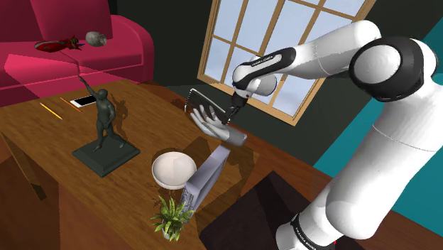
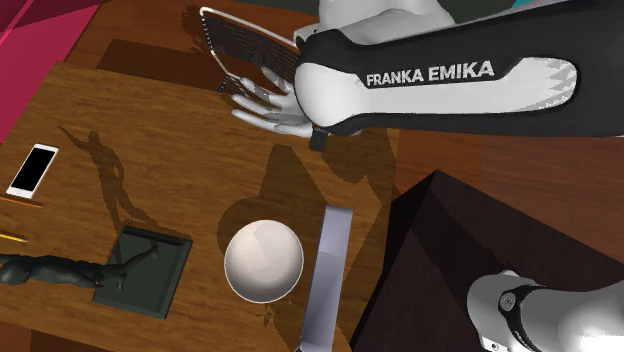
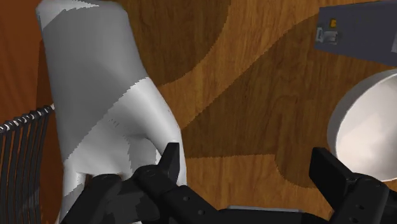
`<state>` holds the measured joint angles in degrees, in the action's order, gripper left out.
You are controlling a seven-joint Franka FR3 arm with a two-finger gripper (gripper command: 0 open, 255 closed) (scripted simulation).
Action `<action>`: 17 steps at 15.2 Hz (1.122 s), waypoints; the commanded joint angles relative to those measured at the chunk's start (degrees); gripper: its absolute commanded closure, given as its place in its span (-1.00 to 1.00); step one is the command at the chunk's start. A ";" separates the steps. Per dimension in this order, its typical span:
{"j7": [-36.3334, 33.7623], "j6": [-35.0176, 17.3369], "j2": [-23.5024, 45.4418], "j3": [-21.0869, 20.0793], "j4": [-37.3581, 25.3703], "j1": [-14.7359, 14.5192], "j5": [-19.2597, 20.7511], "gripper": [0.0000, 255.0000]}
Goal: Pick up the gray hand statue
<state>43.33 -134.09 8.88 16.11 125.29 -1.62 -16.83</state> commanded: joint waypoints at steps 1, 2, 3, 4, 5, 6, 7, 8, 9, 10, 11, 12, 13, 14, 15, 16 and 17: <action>3.69 -1.03 4.73 -0.58 -3.38 0.72 -2.44 -1.00; 5.28 -1.30 7.06 -1.01 -5.33 1.23 -3.48 -1.00; 6.76 -1.50 9.37 -1.47 -7.36 1.75 -4.43 -1.00; 8.15 -1.64 11.67 -1.97 -9.47 2.29 -5.28 -1.00; 9.43 -1.71 13.96 -2.49 -11.65 2.86 -6.03 -1.00; 10.62 -1.73 16.24 -3.02 -13.92 3.43 -6.68 -1.00; 11.69 -1.68 18.52 -3.57 -16.26 4.01 -7.21 -1.00; 12.68 -1.57 20.80 -4.12 -18.70 4.57 -7.66 -1.00; 13.58 -1.41 23.09 -4.64 -21.22 5.12 -8.02 -1.00; 14.20 -1.23 24.86 -5.04 -23.23 5.53 -8.24 -1.00; 14.42 -1.72 25.39 -5.21 -23.25 5.64 -8.45 -1.00; 14.65 -2.20 25.92 -5.37 -23.29 5.74 -8.67 -1.00; 14.87 -2.67 26.47 -5.53 -23.34 5.84 -8.89 -1.00; 15.10 -3.14 27.02 -5.69 -23.40 5.94 -9.12 -1.00; 15.32 -3.61 27.57 -5.85 -23.48 6.04 -9.34 -1.00; 15.54 -4.07 28.14 -6.01 -23.57 6.15 -9.55 -1.00; 15.76 -4.52 28.71 -6.18 -23.67 6.25 -9.77 -1.00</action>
<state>58.89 -138.26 36.80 10.10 102.07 4.48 -26.39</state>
